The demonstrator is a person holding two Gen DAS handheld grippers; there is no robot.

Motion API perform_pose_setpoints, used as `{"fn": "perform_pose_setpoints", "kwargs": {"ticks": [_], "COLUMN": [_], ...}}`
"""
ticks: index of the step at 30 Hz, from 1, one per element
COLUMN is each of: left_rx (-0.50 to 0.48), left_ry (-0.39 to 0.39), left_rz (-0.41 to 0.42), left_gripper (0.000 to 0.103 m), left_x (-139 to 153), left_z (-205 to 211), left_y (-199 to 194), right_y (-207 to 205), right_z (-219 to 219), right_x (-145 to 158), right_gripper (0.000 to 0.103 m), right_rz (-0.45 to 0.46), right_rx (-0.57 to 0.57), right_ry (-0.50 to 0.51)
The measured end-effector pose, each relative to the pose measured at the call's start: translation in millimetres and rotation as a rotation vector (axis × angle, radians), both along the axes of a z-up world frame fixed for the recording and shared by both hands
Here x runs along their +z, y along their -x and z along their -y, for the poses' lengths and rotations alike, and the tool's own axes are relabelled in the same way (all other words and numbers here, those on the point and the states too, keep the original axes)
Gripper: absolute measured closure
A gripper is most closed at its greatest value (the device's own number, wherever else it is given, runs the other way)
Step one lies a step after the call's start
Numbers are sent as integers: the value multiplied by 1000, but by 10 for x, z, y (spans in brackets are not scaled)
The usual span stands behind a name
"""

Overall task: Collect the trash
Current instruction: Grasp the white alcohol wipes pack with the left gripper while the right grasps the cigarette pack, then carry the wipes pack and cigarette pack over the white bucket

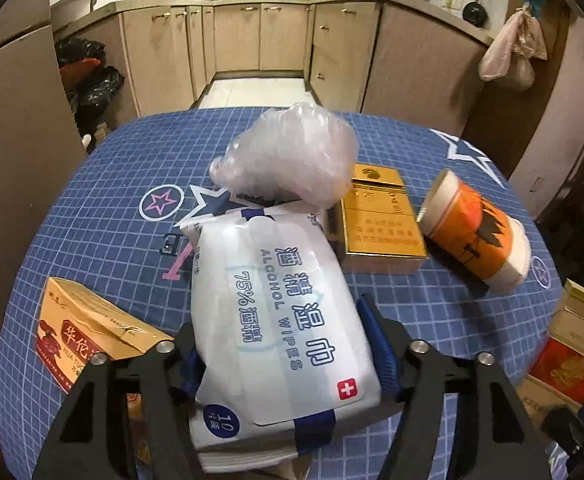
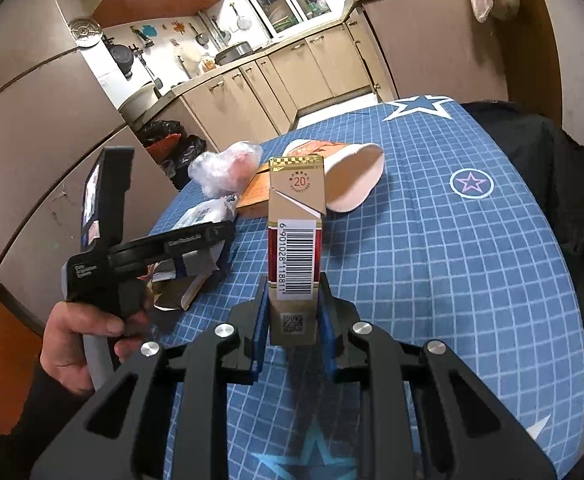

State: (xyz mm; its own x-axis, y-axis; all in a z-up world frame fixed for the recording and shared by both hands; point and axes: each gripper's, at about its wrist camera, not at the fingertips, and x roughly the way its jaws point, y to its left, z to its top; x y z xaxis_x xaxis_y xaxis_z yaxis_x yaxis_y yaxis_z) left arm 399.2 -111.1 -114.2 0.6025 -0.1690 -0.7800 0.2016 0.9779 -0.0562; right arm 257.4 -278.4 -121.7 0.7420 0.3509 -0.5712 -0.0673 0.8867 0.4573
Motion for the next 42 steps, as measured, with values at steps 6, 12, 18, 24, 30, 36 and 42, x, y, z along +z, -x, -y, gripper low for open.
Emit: {"fn": "perform_pose_setpoints", "kwargs": {"ticks": [6, 12, 18, 24, 30, 36, 42], "left_rx": [-30, -88, -97, -95, -88, -81, -79], "left_ry": [64, 50, 38, -11, 14, 10, -16], "left_rz": [60, 96, 110, 132, 133, 236, 278], "left_gripper": [40, 40, 40, 40, 40, 40, 40], "left_x": [218, 305, 273, 180, 225, 535, 666], "left_z": [-189, -323, -420, -470, -542, -499, -428], "left_y": [378, 870, 1275, 1521, 1645, 1764, 1854], "right_y": [139, 267, 399, 509, 643, 778, 903], "right_z": [16, -38, -87, -158, -230, -296, -284], "right_x": [88, 108, 64, 16, 127, 319, 445], "right_gripper": [82, 82, 82, 82, 82, 82, 82], "right_rz": [17, 16, -2, -20, 1, 50, 89], "right_rx": [11, 19, 23, 23, 19, 18, 5], "right_ry": [-14, -15, 1, 19, 32, 59, 95]}}
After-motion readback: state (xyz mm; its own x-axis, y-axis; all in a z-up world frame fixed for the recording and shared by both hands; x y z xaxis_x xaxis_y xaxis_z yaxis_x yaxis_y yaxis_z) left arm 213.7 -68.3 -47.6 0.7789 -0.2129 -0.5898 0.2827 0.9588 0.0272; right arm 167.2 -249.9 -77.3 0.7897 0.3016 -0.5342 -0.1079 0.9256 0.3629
